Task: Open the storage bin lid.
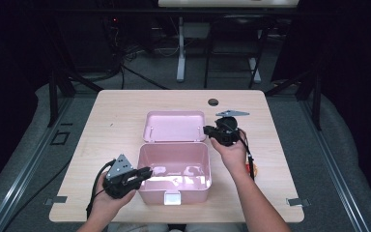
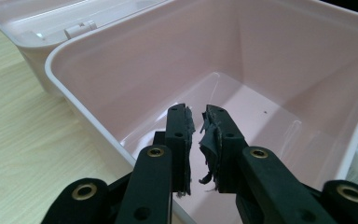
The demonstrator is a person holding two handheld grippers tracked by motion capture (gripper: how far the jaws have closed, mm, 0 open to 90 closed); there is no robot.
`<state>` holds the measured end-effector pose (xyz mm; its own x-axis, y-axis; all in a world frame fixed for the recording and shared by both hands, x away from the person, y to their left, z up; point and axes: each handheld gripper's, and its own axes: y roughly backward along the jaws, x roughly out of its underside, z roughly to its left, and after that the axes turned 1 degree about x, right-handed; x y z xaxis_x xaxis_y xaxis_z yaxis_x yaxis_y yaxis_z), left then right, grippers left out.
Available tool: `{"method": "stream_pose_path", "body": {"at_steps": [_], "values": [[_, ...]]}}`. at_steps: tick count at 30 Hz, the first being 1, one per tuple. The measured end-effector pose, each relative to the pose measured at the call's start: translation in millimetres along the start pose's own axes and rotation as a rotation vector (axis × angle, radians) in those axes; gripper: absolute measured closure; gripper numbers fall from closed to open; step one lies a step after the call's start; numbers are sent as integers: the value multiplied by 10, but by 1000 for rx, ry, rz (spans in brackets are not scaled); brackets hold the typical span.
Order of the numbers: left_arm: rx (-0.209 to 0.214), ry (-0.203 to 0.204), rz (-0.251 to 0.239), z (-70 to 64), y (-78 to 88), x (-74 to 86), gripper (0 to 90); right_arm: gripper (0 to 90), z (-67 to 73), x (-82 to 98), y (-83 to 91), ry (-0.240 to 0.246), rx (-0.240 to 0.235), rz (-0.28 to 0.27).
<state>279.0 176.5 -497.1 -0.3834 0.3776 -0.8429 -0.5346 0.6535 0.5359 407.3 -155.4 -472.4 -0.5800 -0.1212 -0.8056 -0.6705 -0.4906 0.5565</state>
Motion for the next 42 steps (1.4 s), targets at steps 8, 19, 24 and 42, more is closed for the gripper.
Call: {"method": "stream_pose_path", "body": {"at_steps": [8, 19, 24, 42], "values": [[-3, -7, 4, 3, -1, -6, 795, 719, 20, 8, 114, 24, -18, -7], [34, 5, -15, -38, -2, 4, 649, 545, -81, 175, 508, 37, -18, -23], [30, -6, -33, -54, 64, -10, 588, 456, -158, 239, 676, 26, -5, -49], [46, -5, -29, 37, 292, -41, 508, 410, -388, 392, 788, 99, 63, 137]]}}
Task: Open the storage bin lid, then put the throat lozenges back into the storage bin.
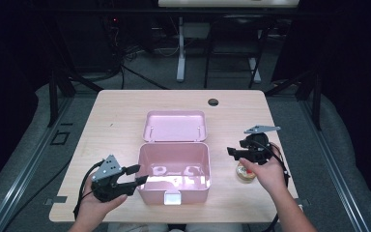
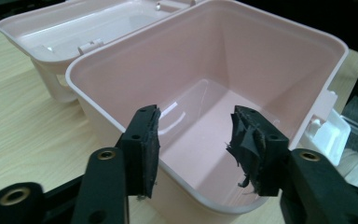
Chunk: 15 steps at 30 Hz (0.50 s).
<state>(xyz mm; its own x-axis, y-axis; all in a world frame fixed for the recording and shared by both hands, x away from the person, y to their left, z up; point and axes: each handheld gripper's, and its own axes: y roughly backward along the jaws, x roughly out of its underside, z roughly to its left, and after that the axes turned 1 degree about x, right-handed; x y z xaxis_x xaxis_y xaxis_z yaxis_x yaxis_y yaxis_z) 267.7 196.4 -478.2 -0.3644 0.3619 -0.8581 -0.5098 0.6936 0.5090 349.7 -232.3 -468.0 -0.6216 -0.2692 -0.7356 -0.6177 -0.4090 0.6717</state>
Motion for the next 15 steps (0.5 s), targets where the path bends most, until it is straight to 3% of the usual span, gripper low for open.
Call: {"method": "stream_pose_path", "body": {"at_steps": [5, 10, 15], "values": [[23, -15, 31, -15, 19, -28, 482, 389, -18, 3, 17, 34, 25, 71], [34, 7, 34, -10, 27, -30, 485, 372, -58, 0, -4, 93, 61, 133], [32, 12, 19, -9, 65, -55, 485, 344, -123, -1, -39, 82, 80, 186]]}}
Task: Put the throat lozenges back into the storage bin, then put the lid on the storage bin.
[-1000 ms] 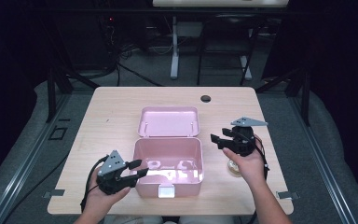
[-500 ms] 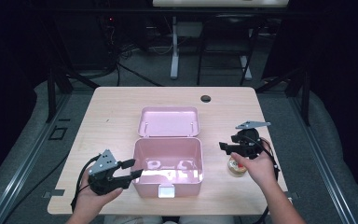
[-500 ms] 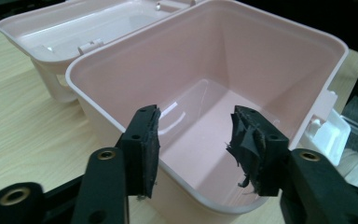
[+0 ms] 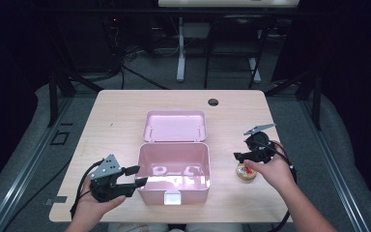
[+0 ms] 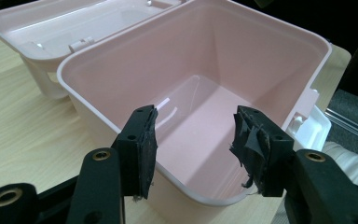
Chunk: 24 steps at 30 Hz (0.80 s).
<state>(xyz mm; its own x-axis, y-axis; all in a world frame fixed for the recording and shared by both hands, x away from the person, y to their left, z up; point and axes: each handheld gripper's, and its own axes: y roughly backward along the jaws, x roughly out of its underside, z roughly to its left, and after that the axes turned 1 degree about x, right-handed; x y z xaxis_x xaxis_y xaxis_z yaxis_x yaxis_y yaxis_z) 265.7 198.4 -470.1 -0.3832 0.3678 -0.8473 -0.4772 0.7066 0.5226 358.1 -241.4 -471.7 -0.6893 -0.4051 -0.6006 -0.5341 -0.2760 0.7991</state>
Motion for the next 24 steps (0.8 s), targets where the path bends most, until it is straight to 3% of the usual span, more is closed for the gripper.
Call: {"method": "stream_pose_path", "body": {"at_steps": [11, 14, 24], "values": [[-27, 19, -12, 33, 99, -7, 483, 316, -52, -42, -31, 18, -11, 91], [-26, 17, -13, 28, 101, -11, 483, 287, -62, -32, -76, 44, -7, 151], [-19, 16, -10, 8, 99, -18, 483, 216, -109, 13, -224, 40, -31, 308]]}}
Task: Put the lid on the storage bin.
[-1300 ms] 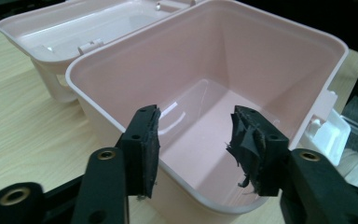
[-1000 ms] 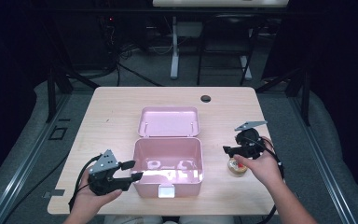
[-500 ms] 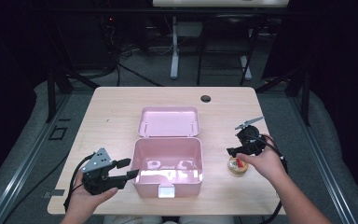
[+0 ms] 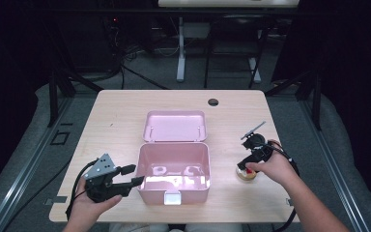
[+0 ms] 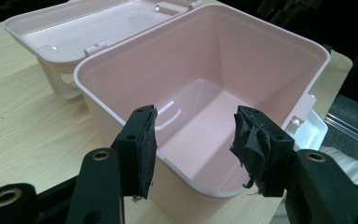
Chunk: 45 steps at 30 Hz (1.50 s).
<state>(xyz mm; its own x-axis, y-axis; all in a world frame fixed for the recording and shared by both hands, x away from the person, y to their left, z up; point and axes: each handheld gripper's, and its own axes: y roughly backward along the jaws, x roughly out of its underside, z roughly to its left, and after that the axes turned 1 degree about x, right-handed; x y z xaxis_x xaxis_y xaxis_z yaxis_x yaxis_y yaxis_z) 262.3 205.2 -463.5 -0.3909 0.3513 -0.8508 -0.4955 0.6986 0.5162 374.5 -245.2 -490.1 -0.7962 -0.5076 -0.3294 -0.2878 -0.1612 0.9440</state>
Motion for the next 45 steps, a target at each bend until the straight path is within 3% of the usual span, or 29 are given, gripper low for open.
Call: {"method": "stream_pose_path", "body": {"at_steps": [12, 45], "values": [[-1, 4, 2, 9, -14, 2, 483, 163, -39, -29, -180, 3, 3, 116], [0, 11, 7, 31, -29, 21, 483, 148, -80, 35, -583, -44, -17, 174]]}}
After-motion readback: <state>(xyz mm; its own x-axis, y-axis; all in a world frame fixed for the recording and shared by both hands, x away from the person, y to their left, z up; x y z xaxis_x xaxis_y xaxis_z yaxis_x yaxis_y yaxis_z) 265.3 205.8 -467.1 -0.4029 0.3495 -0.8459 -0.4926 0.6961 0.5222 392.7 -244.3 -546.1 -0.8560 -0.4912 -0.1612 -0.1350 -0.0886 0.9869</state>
